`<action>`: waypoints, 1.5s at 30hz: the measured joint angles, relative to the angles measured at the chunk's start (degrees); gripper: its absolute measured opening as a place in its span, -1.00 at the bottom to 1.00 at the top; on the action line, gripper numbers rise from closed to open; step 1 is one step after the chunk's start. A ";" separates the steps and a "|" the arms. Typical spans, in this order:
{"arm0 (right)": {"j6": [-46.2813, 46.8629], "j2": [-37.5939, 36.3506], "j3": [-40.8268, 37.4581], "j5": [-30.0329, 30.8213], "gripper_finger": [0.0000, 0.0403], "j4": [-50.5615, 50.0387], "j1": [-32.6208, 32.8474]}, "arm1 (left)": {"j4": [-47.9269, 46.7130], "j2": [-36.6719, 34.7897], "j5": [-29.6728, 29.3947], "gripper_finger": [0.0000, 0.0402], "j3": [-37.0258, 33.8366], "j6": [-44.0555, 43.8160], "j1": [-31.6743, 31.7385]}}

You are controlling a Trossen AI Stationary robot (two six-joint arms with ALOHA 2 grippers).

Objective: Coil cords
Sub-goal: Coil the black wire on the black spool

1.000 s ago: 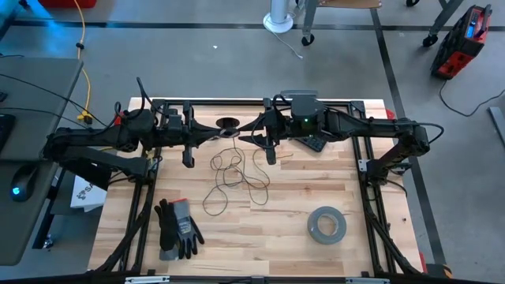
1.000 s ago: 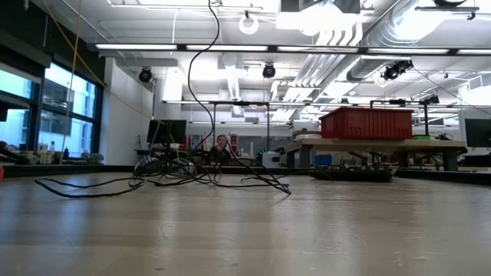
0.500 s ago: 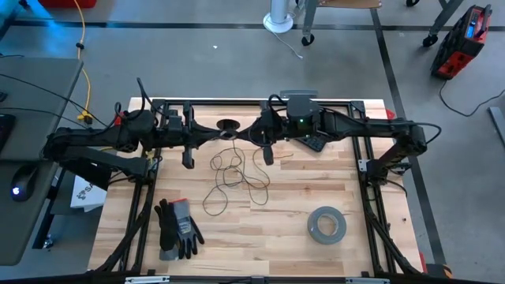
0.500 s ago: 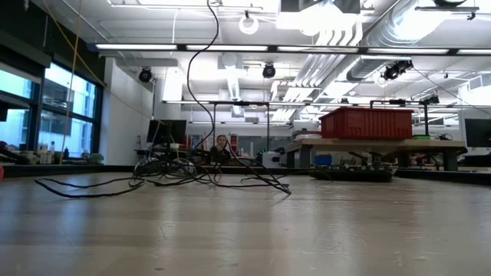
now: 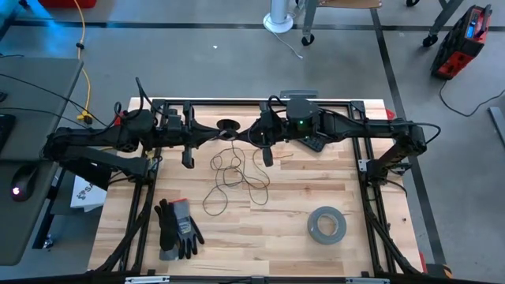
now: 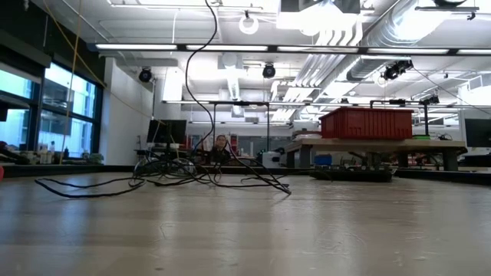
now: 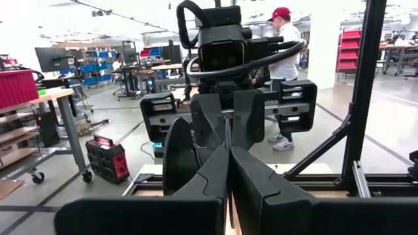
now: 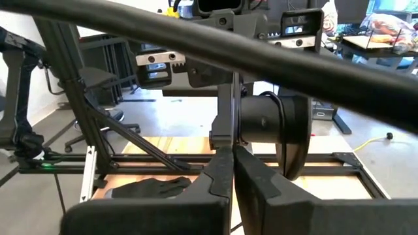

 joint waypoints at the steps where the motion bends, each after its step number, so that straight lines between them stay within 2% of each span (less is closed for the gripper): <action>1: -0.06 0.00 0.00 0.00 -1.00 0.02 0.00 | -0.02 0.00 -0.06 -0.95 0.00 -0.06 0.02; 8: -0.80 -0.19 0.00 0.01 -1.00 0.37 -0.49 | -1.46 -0.23 -1.57 -0.80 0.00 -0.48 0.02; 21: -0.77 -1.31 0.00 -0.02 -1.00 -0.70 -1.16 | -1.72 -2.65 -2.32 -0.25 0.00 -2.12 0.02; 27: -0.98 -1.59 0.00 -0.01 -1.00 -1.30 -1.18 | -3.14 -3.43 -3.14 -0.05 0.00 -2.87 0.02; 33: -2.03 -3.02 0.00 1.66 -1.00 -4.20 -1.27 | -6.93 -5.25 -3.15 0.01 0.00 -4.34 0.02; 45: -1.85 -3.56 0.00 1.84 -1.00 -4.14 -1.92 | -6.89 -5.18 -4.84 0.02 0.00 -4.43 0.00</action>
